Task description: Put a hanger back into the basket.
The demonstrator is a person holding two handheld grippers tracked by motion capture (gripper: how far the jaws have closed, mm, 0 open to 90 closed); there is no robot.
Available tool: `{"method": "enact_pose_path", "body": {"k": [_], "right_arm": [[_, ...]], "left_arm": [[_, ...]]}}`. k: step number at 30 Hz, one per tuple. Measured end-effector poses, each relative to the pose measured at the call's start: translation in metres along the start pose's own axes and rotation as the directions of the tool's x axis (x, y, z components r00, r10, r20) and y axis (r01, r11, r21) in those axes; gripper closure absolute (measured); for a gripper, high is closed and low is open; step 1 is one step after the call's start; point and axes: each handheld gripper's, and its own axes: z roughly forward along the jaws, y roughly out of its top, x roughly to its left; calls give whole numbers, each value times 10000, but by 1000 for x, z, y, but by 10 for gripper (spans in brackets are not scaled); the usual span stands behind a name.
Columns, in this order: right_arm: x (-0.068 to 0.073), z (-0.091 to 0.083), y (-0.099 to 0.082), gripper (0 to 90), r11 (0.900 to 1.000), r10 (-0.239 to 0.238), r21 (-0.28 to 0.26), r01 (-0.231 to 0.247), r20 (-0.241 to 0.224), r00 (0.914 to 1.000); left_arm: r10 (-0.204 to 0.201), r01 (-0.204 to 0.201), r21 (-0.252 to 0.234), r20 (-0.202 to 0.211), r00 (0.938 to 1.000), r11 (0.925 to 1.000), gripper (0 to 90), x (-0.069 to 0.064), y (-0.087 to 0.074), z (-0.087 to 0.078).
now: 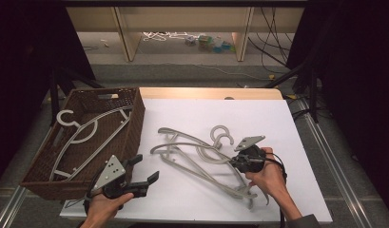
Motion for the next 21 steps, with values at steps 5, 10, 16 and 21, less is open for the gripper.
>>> {"method": "enact_pose_path", "body": {"k": [5, 10, 16, 21], "right_arm": [[0, -10, -4, 822, 9992, -230, -328, 227, -106, 9997], [4, -19, -5, 822, 9969, -457, -639, 456, -14, 9990], [13, -28, -5, 822, 9942, -778, -747, 778, 26, 9970], [21, -35, -5, 822, 9922, -984, -767, 978, -37, 9951]], "left_arm": [[36, -38, 80, 225, 9997, 10000, 177, -6, 1, 4], [377, -388, 201, 512, 9980, 9990, 182, -15, 13, 16], [777, -831, 744, 733, 9943, 9938, 181, -22, 24, 39], [1078, -1221, 1261, 1151, 9875, 9845, 196, -23, 39, 57]]}}
